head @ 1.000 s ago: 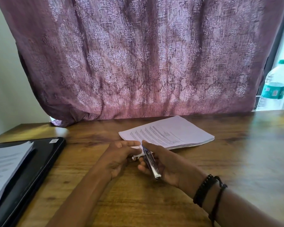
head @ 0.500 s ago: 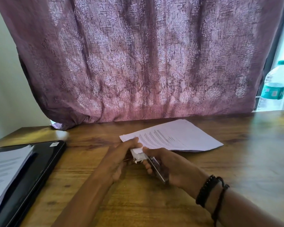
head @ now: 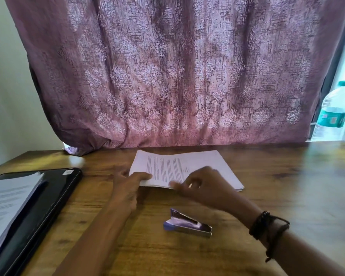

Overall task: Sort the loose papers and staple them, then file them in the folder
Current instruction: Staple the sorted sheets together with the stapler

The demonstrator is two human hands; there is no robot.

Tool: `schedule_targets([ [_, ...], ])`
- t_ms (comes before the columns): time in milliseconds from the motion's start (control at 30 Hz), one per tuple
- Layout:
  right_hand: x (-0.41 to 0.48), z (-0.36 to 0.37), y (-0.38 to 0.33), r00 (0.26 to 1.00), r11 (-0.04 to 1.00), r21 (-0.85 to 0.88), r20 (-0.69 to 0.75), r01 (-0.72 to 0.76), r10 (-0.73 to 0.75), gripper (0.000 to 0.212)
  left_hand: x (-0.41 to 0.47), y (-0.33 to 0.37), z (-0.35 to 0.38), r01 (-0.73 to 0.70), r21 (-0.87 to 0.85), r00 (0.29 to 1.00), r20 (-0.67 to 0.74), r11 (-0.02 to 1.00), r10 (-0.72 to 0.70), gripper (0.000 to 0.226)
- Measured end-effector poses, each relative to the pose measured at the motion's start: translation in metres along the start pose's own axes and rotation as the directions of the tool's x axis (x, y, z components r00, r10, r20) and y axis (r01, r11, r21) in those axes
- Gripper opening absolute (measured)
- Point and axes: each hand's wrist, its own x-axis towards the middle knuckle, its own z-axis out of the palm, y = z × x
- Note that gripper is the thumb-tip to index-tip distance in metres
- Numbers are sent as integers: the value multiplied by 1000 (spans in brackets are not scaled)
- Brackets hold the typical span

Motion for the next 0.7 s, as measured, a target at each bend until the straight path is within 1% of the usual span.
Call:
schedule_targets([
  [33,6,-5,12,983,999,-3,-180,-43,42,53,1,2,-2,35,-64,998,52,997,-32,49],
  [67,11,-9,26,940,997,12,-330,-81,81,44,0,6,-4,75,-109,993,104,991,-64,42],
  [100,13,-13,41,902,992,8,-414,-130,121,36,0,8,-6,112,-129,985,146,985,-93,42],
  [133,16,-16,58,885,977,-38,-433,-209,172,34,0,11,-8,151,-134,972,198,979,-122,48],
  [200,18,-21,87,881,912,-140,-350,-386,319,55,-1,17,-14,232,-98,928,320,968,-190,61],
  [233,18,-24,95,874,889,-149,-308,-434,376,62,-2,19,-17,256,-65,909,357,965,-217,63],
  [267,19,-24,101,874,879,-157,-283,-449,396,64,-1,20,-20,266,-32,892,389,964,-233,62],
  [333,19,-24,105,901,891,-204,-254,-405,352,61,1,20,-25,275,23,871,419,961,-259,53],
  [367,19,-23,106,914,901,-216,-245,-376,323,59,3,18,-27,283,35,876,397,959,-273,45],
  [433,18,-23,105,923,914,-197,-227,-355,310,57,4,16,-29,291,13,884,379,957,-274,21],
  [467,18,-23,105,926,919,-183,-219,-348,307,57,5,15,-30,284,8,890,371,959,-266,21],
  [500,17,-24,104,929,925,-166,-211,-342,305,57,11,13,-33,264,12,902,351,964,-251,31],
  [533,17,-26,103,925,926,-141,-208,-349,317,58,17,10,-36,224,44,914,339,974,-225,54],
  [567,18,-27,104,917,926,-97,-212,-364,339,59,24,6,-37,172,110,925,323,979,-199,77],
  [600,20,-29,105,905,923,-42,-217,-382,365,59,28,4,-39,121,158,931,325,980,-167,88],
  [633,21,-30,107,892,918,17,-231,-397,390,57,26,4,-36,89,177,935,325,980,-144,79],
  [667,22,-31,108,876,908,73,-245,-412,416,57,20,8,-34,51,195,941,319,979,-113,56],
  [700,24,-32,109,864,899,148,-248,-413,438,60,14,14,-30,20,173,939,336,985,-78,33],
])
